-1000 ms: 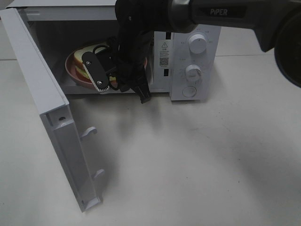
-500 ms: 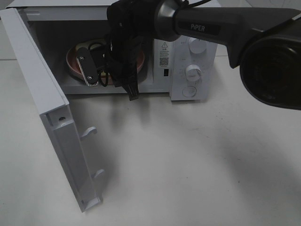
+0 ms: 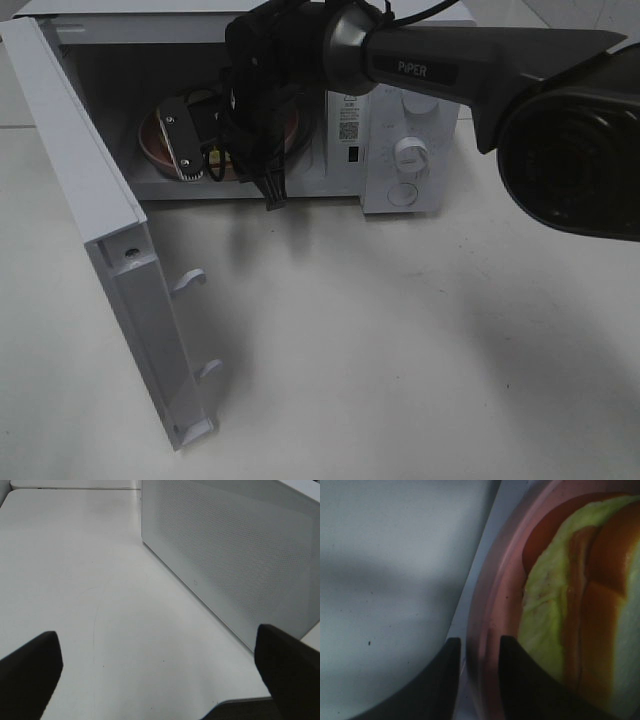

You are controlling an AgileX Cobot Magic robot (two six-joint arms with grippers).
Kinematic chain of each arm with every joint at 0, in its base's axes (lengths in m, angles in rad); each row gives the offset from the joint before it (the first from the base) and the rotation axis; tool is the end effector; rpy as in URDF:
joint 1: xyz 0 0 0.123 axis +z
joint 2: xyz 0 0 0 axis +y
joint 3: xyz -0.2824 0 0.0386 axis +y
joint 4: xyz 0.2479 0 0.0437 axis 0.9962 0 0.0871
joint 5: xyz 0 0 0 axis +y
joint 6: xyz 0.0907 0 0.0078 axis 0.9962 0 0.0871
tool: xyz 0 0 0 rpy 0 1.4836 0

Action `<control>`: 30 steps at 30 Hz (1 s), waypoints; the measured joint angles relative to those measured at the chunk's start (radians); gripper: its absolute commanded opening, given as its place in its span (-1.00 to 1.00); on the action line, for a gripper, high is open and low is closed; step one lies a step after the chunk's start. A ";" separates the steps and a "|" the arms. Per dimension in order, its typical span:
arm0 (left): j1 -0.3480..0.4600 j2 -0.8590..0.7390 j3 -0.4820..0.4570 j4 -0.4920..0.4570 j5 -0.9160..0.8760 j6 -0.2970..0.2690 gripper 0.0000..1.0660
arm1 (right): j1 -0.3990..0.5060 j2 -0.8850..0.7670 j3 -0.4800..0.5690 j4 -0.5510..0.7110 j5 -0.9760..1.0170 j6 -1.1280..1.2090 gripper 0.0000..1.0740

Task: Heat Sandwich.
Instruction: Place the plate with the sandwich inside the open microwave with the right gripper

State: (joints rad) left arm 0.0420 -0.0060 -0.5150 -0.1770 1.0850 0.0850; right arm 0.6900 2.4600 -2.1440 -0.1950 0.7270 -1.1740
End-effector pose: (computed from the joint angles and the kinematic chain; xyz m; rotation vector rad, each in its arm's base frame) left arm -0.0087 -0.0146 0.2803 0.0567 2.0366 -0.1321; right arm 0.4282 0.3382 0.1621 -2.1295 1.4148 -0.4130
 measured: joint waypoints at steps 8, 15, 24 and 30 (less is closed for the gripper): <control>0.000 0.000 0.000 0.000 0.000 0.000 0.83 | 0.000 -0.022 0.062 -0.003 -0.012 0.059 0.26; 0.000 0.000 0.000 0.000 0.000 0.000 0.83 | 0.000 -0.135 0.244 -0.003 -0.106 0.059 0.44; 0.000 0.000 0.000 0.000 0.000 0.000 0.83 | 0.000 -0.274 0.474 -0.008 -0.193 0.051 0.42; 0.000 0.000 0.000 0.000 0.000 0.000 0.83 | 0.000 -0.361 0.603 -0.009 -0.228 0.051 0.42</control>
State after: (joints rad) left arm 0.0420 -0.0060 -0.5150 -0.1770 1.0850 0.0850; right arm 0.6900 2.0990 -1.5410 -0.2040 0.4990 -1.1230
